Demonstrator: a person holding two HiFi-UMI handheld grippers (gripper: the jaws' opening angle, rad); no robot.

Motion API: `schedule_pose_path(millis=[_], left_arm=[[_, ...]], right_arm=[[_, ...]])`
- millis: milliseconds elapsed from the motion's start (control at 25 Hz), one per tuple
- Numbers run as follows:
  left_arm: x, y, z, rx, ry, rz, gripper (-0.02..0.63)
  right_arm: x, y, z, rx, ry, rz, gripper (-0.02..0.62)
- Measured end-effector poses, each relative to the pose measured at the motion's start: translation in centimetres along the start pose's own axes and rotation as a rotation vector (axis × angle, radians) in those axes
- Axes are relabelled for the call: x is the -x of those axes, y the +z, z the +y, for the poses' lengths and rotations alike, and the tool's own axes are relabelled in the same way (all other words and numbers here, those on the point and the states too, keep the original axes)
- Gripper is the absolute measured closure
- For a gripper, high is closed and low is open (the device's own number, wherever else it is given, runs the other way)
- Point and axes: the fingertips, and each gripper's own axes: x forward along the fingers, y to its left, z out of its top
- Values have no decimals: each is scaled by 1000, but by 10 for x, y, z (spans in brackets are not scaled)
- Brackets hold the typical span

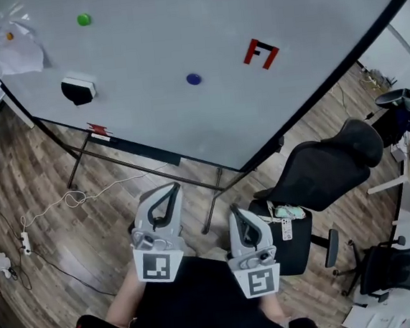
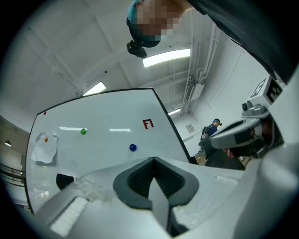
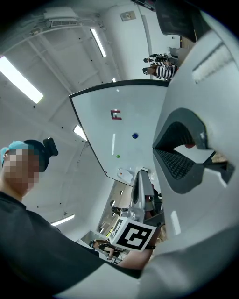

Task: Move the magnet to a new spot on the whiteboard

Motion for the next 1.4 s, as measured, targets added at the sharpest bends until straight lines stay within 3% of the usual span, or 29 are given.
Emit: schedule_pose_path(millis=[520,1080,1400], left_arm=[[-48,6,24,-16,-12,-31,604],[-105,12,48,-51,74,-46,604],[-129,8,60,-58,138,-37,604]], right_arm=[[-18,-5,1,26,-54,26,597],[-39,-25,-32,36,-59,47,597],[-64,-27,-57,33,-19,33,597]])
